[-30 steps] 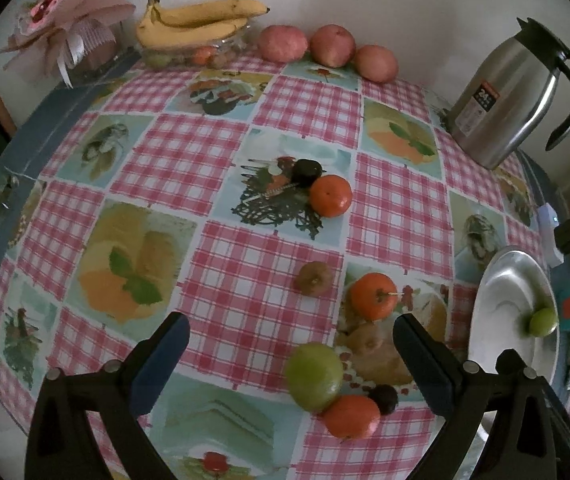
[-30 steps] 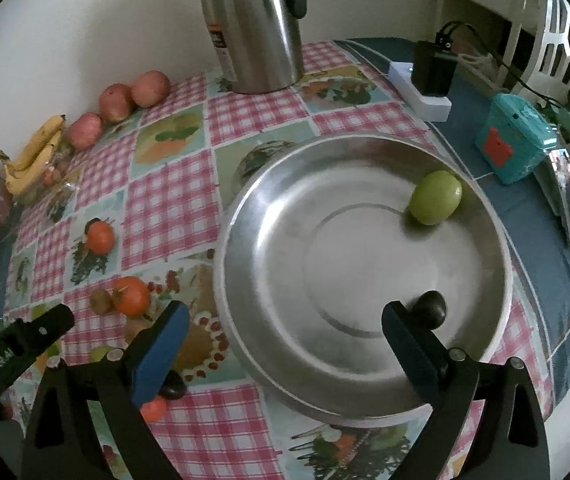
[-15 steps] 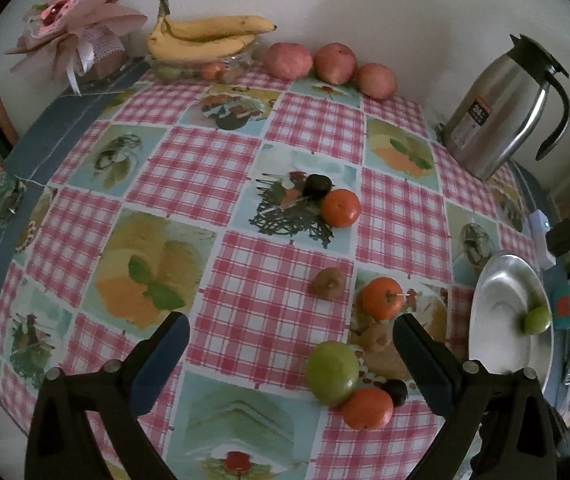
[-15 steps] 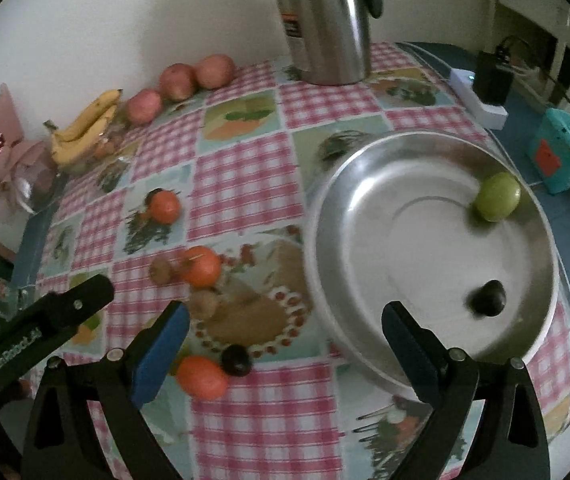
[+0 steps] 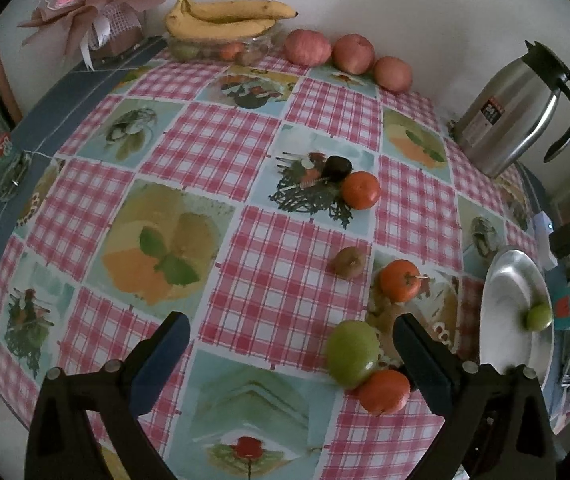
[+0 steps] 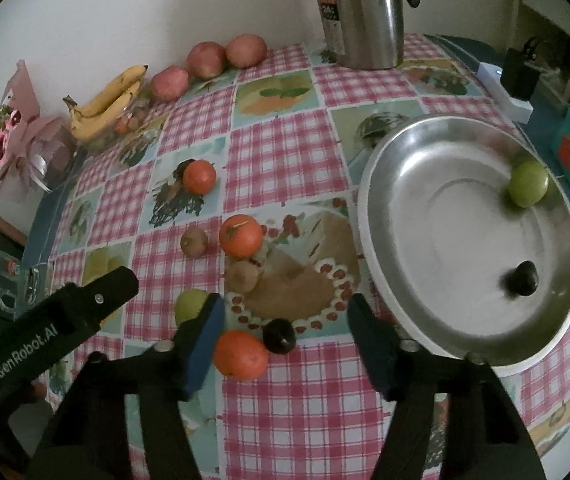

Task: Organize fruits
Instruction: 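Grasp second green pear with left tool while right tool grasps second dark plum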

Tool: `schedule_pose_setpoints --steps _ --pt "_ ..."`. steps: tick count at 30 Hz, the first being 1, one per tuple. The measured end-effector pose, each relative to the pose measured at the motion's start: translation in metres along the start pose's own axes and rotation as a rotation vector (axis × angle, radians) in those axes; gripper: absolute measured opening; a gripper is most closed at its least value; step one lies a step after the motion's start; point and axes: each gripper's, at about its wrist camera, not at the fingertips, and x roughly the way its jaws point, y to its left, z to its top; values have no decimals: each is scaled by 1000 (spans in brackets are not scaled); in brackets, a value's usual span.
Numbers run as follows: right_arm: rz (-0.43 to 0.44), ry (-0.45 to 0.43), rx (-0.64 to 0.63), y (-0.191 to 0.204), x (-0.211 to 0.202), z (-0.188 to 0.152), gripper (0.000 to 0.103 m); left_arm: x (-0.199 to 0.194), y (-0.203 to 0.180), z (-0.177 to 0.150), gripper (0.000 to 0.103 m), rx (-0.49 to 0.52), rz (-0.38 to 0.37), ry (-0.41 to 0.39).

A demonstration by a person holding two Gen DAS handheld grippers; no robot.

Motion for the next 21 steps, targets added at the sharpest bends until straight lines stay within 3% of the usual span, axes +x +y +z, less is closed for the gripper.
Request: schedule_pose_setpoints --steps 5,11,14,21 --pt "9 40 13 -2 11 -2 50 15 1 -2 103 -20 -42 80" --pt "43 98 53 -7 25 -4 46 25 -4 -4 100 -10 -50 133" --pt "56 121 83 -10 30 -6 42 30 -5 -5 90 -19 -77 162" --pt "73 143 129 -13 35 -8 41 38 -14 -9 71 -8 -105 208"
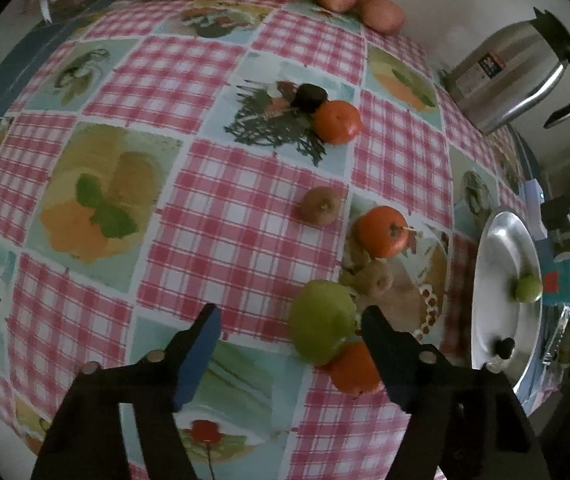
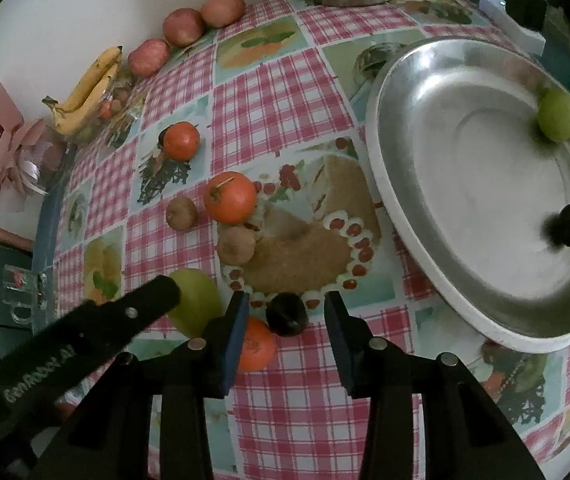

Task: Organize fruits
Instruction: 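Grasp second green pear with left tool while right tool grasps second dark plum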

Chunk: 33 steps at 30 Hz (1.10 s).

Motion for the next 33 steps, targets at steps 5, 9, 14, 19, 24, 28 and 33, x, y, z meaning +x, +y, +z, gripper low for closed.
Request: schedule_pose_setpoints --steps 5,9,14,19,24,28,33 --pt "27 8 35 -3 2 -1 37 1 -4 0 62 -2 -37 10" --pt "46 12 65 -7 2 0 36 4 -7 3 58 -11 -60 21" --pt "41 16 80 -9 2 0 35 9 -3 3 58 -32 -77 45" --pt "38 19 98 -14 2 0 33 14 0 3 47 -48 -76 67" --pt "38 27 90 -13 3 0 33 11 1 4 42 -65 -88 57" --pt "47 28 90 -11 4 0 33 6 10 6 42 -113 -99 41" --pt "81 37 102 -9 6 0 33 4 14 8 42 -135 -107 39"
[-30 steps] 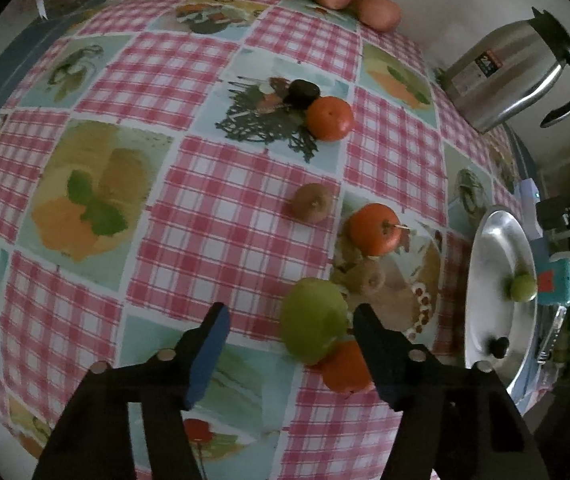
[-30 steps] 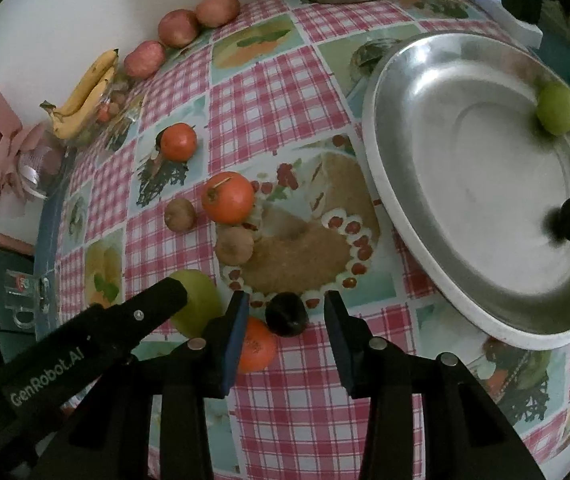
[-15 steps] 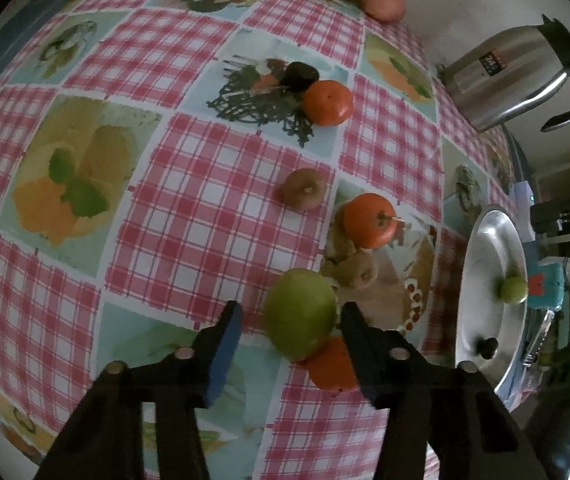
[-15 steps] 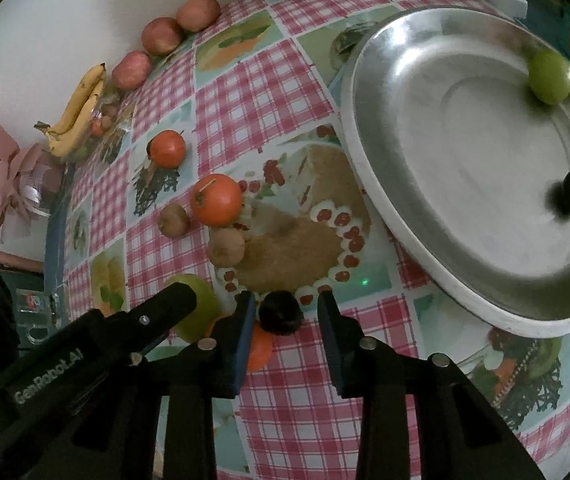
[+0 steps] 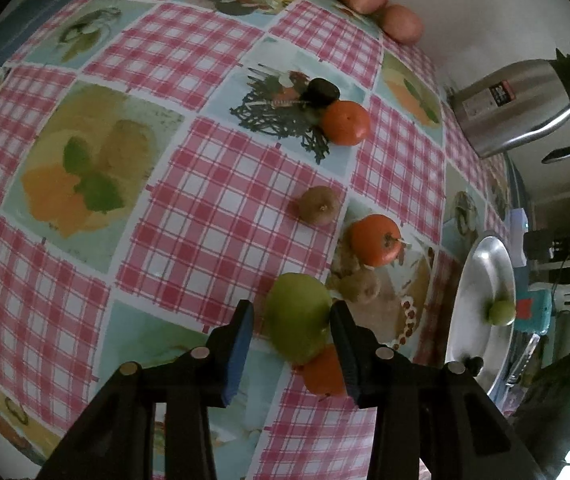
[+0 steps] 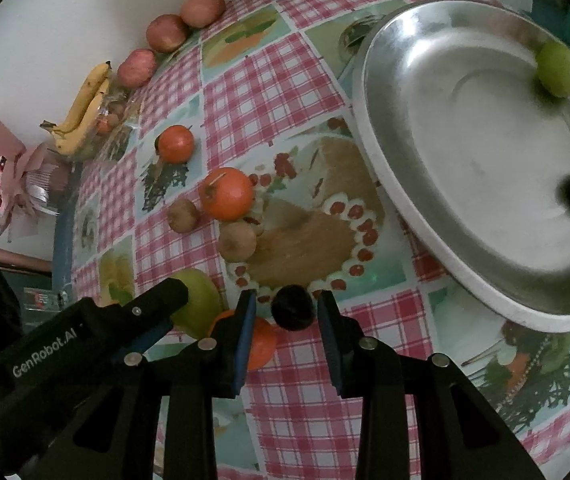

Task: Organize fruits
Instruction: 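Grasp second green pear with left tool while right tool grasps second dark plum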

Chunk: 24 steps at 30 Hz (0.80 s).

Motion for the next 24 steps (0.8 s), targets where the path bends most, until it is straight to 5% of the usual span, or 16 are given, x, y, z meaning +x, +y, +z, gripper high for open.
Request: schedule_pose_setpoints --steps 8,24 --pt "22 1 38 -9 -1 0 21 2 0 0 43 -12 -6 5" --pt "-38 -87 46 -19 -24 6 20 2 7 1 58 -51 13 2"
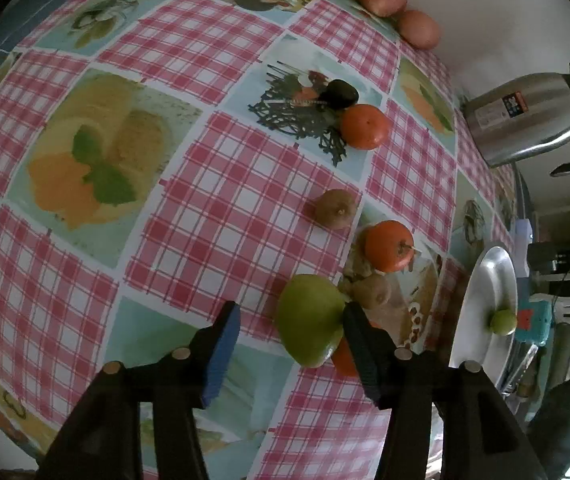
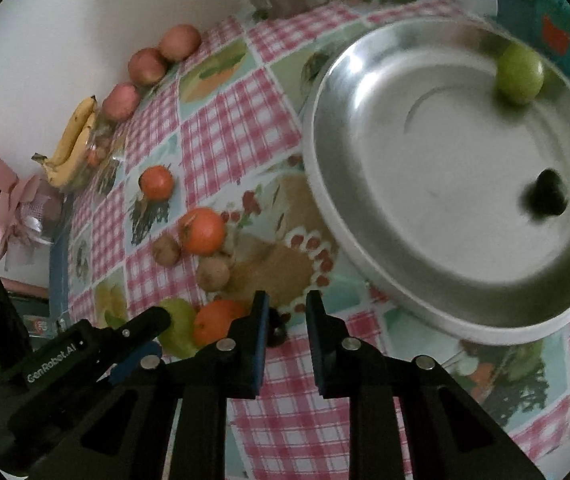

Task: Organize fruits
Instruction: 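Grasp second green pear with left tool while right tool grasps second dark plum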

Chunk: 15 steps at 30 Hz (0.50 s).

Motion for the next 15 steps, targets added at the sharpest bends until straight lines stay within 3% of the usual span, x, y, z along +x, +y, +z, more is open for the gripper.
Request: schedule_pose_setpoints --steps 9,15 --pt "-3 58 -85 13 11 -6 20 5 -2 0 60 1 -7 16" --pt "17 92 -74 12 18 -7 20 10 -6 0 61 8 -8 26"
